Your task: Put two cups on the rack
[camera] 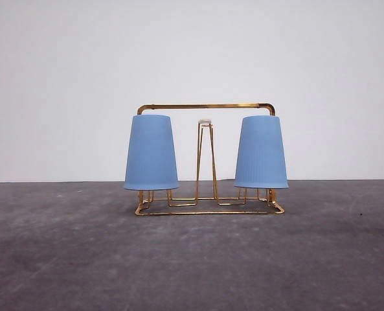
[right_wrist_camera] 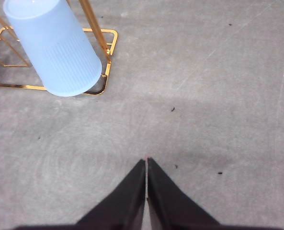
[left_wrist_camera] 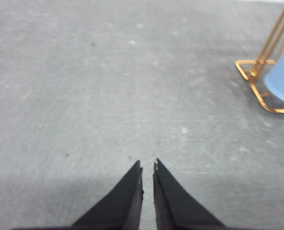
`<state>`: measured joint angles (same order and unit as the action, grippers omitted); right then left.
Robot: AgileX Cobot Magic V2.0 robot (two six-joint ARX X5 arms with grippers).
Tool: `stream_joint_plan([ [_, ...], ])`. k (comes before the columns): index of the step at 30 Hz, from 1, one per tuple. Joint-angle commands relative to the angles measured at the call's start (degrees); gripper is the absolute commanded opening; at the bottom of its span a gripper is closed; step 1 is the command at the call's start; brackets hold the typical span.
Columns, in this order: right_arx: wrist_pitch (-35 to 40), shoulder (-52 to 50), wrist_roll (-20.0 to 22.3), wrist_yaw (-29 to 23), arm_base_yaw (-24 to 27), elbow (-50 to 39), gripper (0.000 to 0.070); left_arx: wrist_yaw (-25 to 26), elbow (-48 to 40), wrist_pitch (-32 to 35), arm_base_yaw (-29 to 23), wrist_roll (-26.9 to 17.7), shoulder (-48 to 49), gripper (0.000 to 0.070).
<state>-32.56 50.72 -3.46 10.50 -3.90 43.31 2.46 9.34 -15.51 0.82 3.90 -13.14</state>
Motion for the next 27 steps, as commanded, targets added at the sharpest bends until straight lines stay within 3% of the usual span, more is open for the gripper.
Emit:
stream_joint_plan([
  [1,0.44,0.48,-0.81,-0.02,-0.09,0.15,0.0000,-0.16,-2.38,1.07,-0.26,1.76,3.13,0.0022],
  [7,0.48,0.48,-0.79,-0.04,-0.09,0.15,0.0000,-0.14,-7.43,2.22,-1.92,4.21,10.45,0.0022],
  [11,0.69,0.48,-0.80,-0.03,-0.08,0.17,0.0000,-0.54,-7.70,2.43,-2.39,2.97,12.89,0.0022],
  [27,1.24,0.48,-0.80,-0.02,-0.09,0.17,0.0000,-1.21,-7.80,3.18,-2.21,3.09,12.91,0.0022],
])
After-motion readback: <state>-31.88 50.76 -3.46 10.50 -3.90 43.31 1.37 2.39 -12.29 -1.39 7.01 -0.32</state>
